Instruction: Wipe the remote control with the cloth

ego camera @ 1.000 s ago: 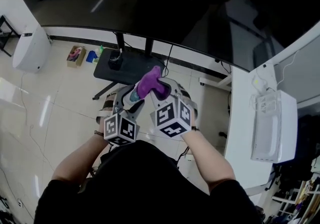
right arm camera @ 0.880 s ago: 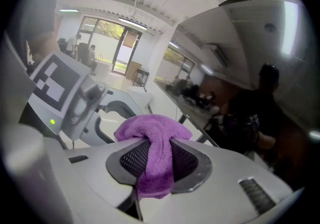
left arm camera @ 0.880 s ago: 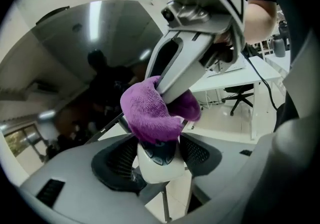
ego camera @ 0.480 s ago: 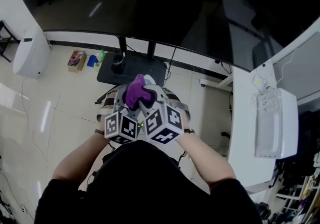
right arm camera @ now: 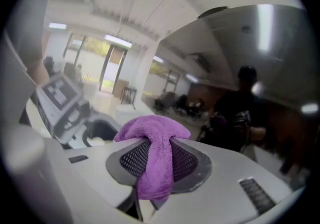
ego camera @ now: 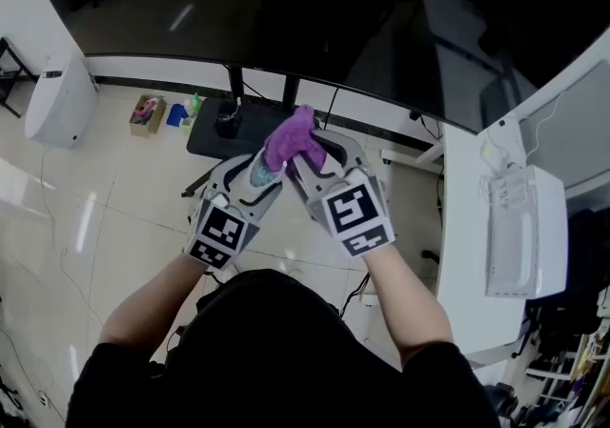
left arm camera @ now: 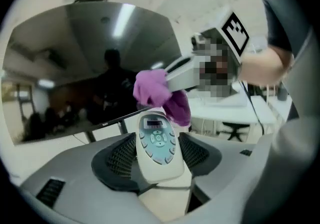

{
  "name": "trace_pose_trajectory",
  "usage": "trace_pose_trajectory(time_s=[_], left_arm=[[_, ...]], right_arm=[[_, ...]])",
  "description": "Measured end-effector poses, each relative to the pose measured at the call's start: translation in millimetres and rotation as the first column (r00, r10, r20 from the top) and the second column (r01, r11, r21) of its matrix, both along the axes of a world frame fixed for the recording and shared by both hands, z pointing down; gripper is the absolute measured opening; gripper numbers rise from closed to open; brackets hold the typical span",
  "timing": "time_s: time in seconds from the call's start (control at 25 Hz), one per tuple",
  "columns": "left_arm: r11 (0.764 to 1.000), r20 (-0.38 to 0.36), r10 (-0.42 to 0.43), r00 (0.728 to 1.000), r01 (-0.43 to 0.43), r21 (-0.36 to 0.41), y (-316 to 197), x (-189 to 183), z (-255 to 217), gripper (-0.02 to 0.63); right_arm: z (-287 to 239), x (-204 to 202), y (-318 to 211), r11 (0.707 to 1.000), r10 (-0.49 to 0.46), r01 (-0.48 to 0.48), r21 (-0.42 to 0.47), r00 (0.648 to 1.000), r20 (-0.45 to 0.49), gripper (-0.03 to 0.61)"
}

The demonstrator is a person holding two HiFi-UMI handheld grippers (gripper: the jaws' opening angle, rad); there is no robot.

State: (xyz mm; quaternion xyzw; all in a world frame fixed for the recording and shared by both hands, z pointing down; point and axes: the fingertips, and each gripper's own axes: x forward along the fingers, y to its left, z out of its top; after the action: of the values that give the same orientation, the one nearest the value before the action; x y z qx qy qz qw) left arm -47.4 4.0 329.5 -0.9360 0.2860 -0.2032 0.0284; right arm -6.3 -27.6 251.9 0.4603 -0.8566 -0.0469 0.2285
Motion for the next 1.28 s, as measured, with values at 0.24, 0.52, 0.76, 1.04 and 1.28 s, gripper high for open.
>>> trace_pose_trajectory(time_s=[0.24,0.52,0.76,1.04,1.28], left_arm=[[0.869,-0.675,-0.257,0.692,-0.140,-0.474,-34.0,-31.4,-50.4,0.259],[0.731,-0.876,-0.318,0.364,-0.494,-0.471,-27.2,-30.2,-85.4,0.259],[0.670,-0.869,-0.275,0.410,-0.566,-0.479,2.4,-14.1,-75.2,0.259],[0.622,-0.866,-0.250,0.433,-0.614,-0.487,24.6,-1.0,-66.3,0.258],[0.692,-0.890,-0.299,0.343,-0.564,-0.450,-10.0,-25.6,-84.3,0.258]], right_arm=[[-19.5,38.2,7.1,0.994,0.082,-0.008,-0.106,0.690,0.719,0.120],[30.9,-24.6,41.7,0.933,0.016,0.286,-0.217,0.570,0.822,0.120],[19.0,-24.4,40.6,0.938,-0.031,0.297,-0.178,0.583,0.812,0.118],[-8.1,16.9,13.3,0.972,-0.016,0.198,-0.129,0.599,0.801,0.118],[5.4,-19.1,49.4,0.935,-0.096,0.325,-0.144,0.621,0.778,0.120]])
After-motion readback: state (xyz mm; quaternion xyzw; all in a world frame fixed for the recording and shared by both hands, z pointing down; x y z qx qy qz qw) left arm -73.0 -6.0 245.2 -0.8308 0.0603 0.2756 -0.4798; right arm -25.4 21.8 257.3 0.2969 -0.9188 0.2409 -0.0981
